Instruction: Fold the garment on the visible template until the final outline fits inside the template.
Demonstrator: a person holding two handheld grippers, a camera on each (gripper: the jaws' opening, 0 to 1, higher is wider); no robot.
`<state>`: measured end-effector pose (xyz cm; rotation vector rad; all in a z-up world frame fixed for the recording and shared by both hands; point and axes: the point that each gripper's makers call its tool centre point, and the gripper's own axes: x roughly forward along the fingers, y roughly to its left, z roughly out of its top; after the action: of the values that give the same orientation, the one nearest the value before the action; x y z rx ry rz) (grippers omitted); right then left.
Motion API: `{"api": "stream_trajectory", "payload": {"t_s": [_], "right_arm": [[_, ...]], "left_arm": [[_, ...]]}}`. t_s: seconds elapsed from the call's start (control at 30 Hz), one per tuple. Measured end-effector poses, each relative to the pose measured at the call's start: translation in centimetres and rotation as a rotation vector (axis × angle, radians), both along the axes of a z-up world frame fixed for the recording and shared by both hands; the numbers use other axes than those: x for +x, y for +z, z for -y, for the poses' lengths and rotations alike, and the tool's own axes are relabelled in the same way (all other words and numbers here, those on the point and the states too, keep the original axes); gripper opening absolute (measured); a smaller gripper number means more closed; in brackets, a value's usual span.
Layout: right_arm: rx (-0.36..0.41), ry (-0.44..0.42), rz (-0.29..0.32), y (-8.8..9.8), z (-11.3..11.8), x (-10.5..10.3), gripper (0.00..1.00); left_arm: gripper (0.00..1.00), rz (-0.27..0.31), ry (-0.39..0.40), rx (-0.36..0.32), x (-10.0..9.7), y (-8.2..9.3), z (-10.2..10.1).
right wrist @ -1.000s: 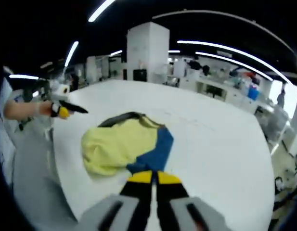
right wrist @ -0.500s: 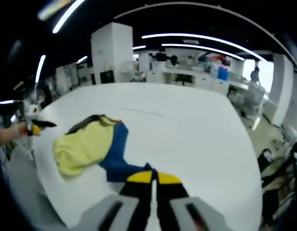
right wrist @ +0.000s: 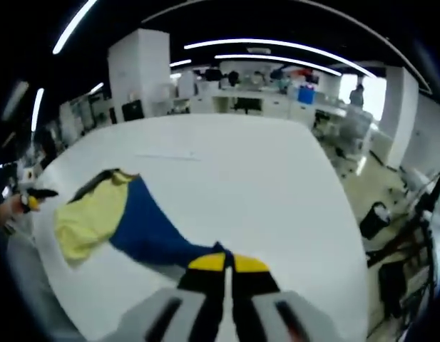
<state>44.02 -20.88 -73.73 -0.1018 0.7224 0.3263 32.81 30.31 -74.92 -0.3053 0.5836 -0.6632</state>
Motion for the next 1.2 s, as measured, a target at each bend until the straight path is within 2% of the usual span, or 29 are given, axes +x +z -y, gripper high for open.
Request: {"api": "stream_trajectory", "payload": {"t_s": [0.13, 0.43, 0.6, 0.77, 0.8, 0.97, 1.03, 1.2], "right_arm": [[-0.008, -0.024, -0.014, -0.6, 2.0, 1.8, 0.00], [-0.061, -0.055, -0.107, -3.4, 2.7, 2.7, 0.00], [-0.048, -0.078, -0.134, -5.2, 2.9, 4.0, 0.00], [-0.057, -0.070, -0.132, -5.9, 3.1, 4.5, 0.00], [-0.052, -0.068, -0.116, -5.7, 3.1, 4.8, 0.00], [0.014, -0.093, -0.089, -5.2, 2.6, 4.5, 0.00], [0.014, -0.098, -0.078, -5.1, 2.5, 4.2, 0.04], [0.032, -0.082, -0.043, -4.8, 2.4, 3.8, 0.23]], "left_arm": [[0.87, -0.010, 0.000, 0.001, 0.1, -0.3, 0.2], [0.87, -0.029, 0.007, -0.005, 0.1, -0.9, 0.4], [0.87, -0.041, 0.014, -0.002, 0.1, -1.4, 0.2], [0.87, -0.053, 0.018, -0.001, 0.1, -1.8, 0.1], [0.87, -0.055, 0.018, -0.001, 0.1, -1.9, 0.1], [0.87, -0.062, 0.019, -0.002, 0.2, -2.2, 0.2], [0.87, -0.063, 0.015, -0.002, 0.2, -2.2, 0.4], [0.87, -0.064, 0.008, -0.006, 0.1, -2.3, 0.7]]}}
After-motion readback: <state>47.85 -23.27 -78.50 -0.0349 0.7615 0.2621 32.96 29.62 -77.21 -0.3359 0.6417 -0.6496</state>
